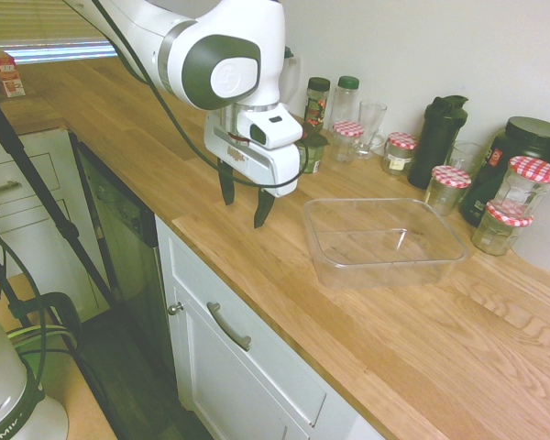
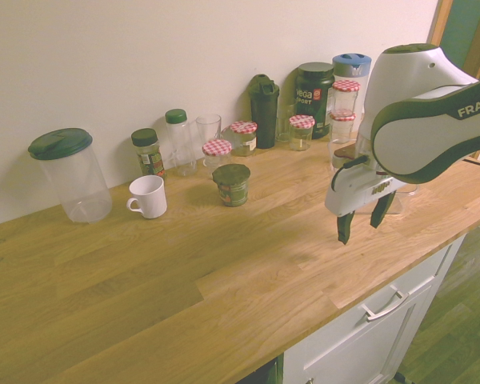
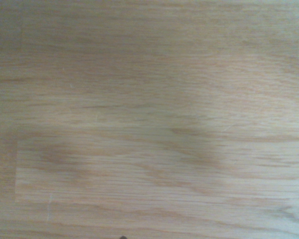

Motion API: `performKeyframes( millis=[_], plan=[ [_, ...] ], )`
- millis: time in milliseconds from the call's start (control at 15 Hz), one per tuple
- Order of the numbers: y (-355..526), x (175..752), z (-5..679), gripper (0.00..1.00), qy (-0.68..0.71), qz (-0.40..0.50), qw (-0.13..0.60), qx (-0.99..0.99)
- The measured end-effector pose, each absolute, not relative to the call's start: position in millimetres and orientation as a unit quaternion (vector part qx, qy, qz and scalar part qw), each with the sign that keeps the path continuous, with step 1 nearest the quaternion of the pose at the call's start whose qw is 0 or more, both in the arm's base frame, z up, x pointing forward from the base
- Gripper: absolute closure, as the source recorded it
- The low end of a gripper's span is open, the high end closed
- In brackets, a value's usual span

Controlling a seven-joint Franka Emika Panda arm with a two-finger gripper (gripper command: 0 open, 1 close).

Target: Put the cereal into the container

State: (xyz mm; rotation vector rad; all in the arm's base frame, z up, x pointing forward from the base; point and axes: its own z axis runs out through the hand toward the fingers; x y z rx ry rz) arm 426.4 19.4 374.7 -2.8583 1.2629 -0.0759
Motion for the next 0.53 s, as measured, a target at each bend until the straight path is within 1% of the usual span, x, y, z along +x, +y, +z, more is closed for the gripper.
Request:
performKeyframes(
  millis=[133, 267, 533],
  plan=[
    [20, 427, 374, 0.00, 0.403, -0.024, 0.007, -0.915],
    [26, 434, 379, 0.00, 0.400, -0.042, 0.015, -0.915],
    [64, 473, 369, 0.00, 0.394, -0.094, 0.059, -0.912]
  ],
)
